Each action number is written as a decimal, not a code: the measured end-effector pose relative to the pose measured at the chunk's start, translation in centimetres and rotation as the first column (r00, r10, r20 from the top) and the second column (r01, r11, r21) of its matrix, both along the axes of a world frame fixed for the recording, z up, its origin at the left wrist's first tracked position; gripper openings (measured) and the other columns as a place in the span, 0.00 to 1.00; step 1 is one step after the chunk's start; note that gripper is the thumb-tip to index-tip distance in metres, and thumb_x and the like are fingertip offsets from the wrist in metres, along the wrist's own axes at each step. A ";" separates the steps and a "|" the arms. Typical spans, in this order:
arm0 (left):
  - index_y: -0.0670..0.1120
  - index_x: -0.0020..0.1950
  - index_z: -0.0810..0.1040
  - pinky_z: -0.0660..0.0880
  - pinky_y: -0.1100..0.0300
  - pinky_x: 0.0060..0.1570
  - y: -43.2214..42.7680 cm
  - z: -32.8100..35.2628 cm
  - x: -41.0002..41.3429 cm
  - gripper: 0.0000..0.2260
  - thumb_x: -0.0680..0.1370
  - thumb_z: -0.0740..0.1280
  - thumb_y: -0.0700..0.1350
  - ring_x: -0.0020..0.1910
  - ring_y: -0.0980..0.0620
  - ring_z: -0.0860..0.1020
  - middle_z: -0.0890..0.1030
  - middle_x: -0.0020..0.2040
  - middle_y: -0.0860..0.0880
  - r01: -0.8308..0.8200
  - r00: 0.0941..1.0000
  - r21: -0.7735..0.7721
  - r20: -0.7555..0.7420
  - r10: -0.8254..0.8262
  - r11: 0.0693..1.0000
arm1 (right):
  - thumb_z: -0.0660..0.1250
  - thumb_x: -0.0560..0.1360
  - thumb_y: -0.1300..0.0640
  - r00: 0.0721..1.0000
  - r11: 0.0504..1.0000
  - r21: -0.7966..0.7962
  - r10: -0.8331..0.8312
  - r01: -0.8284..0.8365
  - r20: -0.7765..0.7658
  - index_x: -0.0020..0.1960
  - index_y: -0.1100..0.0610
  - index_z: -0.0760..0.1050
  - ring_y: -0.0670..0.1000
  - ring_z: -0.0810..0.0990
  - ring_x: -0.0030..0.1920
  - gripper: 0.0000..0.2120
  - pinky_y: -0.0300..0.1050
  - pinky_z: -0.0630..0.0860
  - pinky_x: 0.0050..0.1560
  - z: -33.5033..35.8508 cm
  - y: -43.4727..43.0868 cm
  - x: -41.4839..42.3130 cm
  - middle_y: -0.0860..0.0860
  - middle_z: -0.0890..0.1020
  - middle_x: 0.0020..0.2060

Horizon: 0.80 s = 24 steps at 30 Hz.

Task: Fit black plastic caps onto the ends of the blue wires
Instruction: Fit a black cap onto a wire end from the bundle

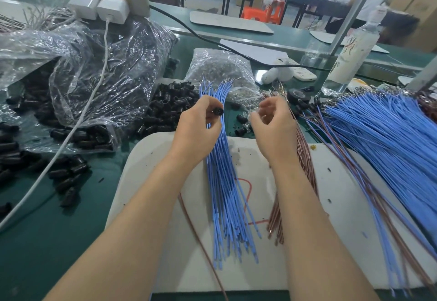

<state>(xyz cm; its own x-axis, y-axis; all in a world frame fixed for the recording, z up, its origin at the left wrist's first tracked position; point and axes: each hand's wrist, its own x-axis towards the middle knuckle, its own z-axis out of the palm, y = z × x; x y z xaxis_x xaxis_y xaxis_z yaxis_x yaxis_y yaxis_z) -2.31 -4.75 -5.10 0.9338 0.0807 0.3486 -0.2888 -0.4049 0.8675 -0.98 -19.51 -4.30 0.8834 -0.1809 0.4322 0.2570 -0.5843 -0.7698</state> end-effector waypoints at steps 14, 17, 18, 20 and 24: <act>0.45 0.53 0.77 0.74 0.59 0.53 -0.2 0.0 0.1 0.10 0.76 0.63 0.35 0.47 0.52 0.79 0.81 0.45 0.51 -0.027 0.999 0.097 0.024 0.025 0.995 | 0.69 0.75 0.63 0.972 0.952 0.194 0.235 -0.235 0.026 0.46 0.58 0.79 0.51 0.83 0.42 0.02 0.52 0.80 0.50 0.9 2.3 -1.2 0.50 0.83 0.38; 0.46 0.54 0.78 0.75 0.55 0.54 -0.2 0.0 0.0 0.10 0.76 0.62 0.35 0.47 0.52 0.78 0.79 0.45 0.53 -0.038 0.999 0.142 0.038 0.033 0.989 | 0.69 0.75 0.63 0.975 0.965 0.139 0.217 -0.221 0.042 0.45 0.56 0.79 0.45 0.81 0.40 0.03 0.45 0.79 0.49 0.8 2.3 -1.2 0.45 0.82 0.37; 0.46 0.54 0.78 0.75 0.54 0.54 -0.2 0.0 0.0 0.10 0.77 0.62 0.35 0.48 0.52 0.78 0.79 0.46 0.54 -0.036 0.999 0.162 0.043 0.030 0.986 | 0.69 0.75 0.63 0.977 0.970 0.116 0.208 -0.213 0.050 0.45 0.56 0.80 0.42 0.80 0.39 0.03 0.41 0.79 0.49 0.8 2.3 -1.2 0.43 0.81 0.37; 0.46 0.55 0.78 0.74 0.52 0.55 -0.2 0.0 0.0 0.11 0.77 0.62 0.36 0.49 0.53 0.77 0.80 0.49 0.53 -0.030 0.998 0.207 0.055 0.020 0.978 | 0.69 0.75 0.62 0.980 0.978 0.079 0.187 -0.192 0.066 0.45 0.56 0.79 0.37 0.79 0.37 0.03 0.33 0.76 0.46 0.8 2.3 -1.2 0.40 0.79 0.36; 0.46 0.56 0.78 0.73 0.53 0.52 -0.1 -0.2 0.1 0.10 0.77 0.63 0.37 0.49 0.52 0.75 0.80 0.51 0.50 -0.045 0.995 0.296 0.094 0.018 0.954 | 0.69 0.75 0.62 0.985 0.985 0.058 0.157 -0.161 0.068 0.43 0.56 0.79 0.36 0.77 0.36 0.03 0.31 0.74 0.43 0.7 2.2 -1.2 0.40 0.78 0.34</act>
